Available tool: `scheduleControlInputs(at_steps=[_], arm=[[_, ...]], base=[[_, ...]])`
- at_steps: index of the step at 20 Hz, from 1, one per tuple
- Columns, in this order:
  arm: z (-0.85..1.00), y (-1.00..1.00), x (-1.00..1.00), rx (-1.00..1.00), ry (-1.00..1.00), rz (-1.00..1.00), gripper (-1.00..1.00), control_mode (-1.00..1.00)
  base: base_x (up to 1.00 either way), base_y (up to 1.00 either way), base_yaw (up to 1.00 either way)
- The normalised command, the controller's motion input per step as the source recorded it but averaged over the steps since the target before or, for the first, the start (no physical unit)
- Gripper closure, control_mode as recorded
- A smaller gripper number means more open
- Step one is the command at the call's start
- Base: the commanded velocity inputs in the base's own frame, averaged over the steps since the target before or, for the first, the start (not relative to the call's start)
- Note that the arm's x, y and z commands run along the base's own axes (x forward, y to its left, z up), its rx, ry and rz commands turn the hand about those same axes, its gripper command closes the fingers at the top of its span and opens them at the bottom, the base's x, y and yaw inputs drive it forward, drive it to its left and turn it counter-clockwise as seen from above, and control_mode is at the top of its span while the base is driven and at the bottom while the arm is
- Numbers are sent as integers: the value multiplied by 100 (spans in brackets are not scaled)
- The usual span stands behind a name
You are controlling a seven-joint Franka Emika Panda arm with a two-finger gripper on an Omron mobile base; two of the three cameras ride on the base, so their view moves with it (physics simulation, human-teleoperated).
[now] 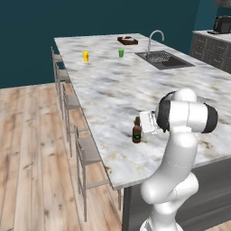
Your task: Place the drinks on the dining counter in a tight cluster.
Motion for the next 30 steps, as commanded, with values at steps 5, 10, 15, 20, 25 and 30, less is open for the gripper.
scheduleControlInputs(at_steps=[5,10,15,20,25,30], arm=[[-31,0,14,0,1,0,100,-100],[-31,0,5,0,0,0,100,-100],[-37,1,-8,0,0,0,100,-100],[-34,0,-16,0,-3,0,100,-100],[-31,1,-9,0,-7,-4,100,-100],[-27,0,-1,0,-6,-8,100,-100]], base=[[0,0,0],[0,0,0],[0,0,0],[0,0,0],[0,0,0],[0,0,0]])
